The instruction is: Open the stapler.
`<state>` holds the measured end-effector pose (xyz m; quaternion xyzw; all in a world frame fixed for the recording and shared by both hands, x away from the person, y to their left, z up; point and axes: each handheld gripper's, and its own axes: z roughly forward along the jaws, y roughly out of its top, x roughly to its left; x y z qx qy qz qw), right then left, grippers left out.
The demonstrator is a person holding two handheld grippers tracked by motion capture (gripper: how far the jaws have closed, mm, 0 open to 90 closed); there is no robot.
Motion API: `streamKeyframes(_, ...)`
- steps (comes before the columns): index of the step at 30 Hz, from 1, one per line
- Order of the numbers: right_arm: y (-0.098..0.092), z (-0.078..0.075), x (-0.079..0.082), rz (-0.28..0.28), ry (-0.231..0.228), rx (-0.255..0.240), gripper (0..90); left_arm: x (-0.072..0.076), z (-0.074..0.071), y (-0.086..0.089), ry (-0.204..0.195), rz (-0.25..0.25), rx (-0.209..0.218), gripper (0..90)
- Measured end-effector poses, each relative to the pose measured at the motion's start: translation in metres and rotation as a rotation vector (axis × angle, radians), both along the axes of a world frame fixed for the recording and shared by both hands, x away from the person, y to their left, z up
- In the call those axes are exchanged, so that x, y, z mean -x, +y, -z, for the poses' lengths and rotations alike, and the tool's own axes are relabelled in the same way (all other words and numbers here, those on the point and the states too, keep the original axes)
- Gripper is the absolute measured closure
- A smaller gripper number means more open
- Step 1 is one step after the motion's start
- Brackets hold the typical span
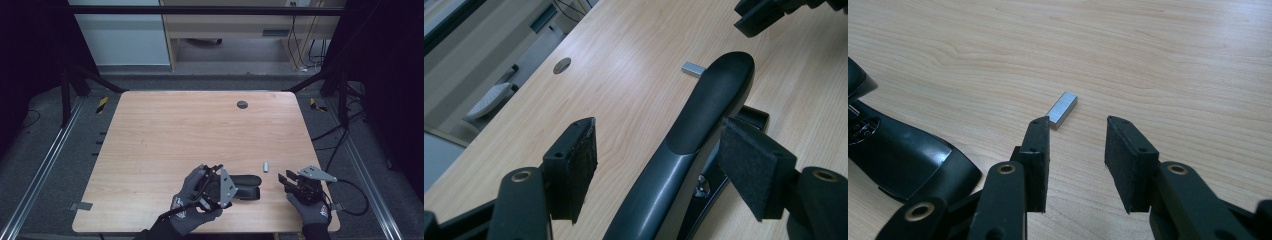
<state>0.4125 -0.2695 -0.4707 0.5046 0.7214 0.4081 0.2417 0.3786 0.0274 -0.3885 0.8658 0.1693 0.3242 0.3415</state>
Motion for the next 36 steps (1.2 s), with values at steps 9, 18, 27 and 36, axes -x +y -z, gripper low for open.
streamKeyframes(9, 0.000, 0.000, 0.000, 0.002, -0.005, 0.010, 63.2, 0.002, 0.008, -0.013, -0.018, 0.012, -0.049, 32.0)
streamKeyframes(18, 0.000, 0.000, 0.000, 0.004, -0.007, 0.012, 64.3, 0.004, 0.015, -0.022, -0.061, 0.020, -0.112, 30.6)
streamKeyframes(27, -0.001, -0.001, 0.001, 0.000, -0.005, -0.007, 66.6, 0.005, 0.023, -0.033, -0.088, 0.032, -0.184, 30.0)
streamKeyframes(36, 0.000, -0.001, 0.001, -0.007, 0.004, -0.004, 71.4, 0.005, 0.031, -0.041, -0.095, 0.041, -0.218, 30.6)
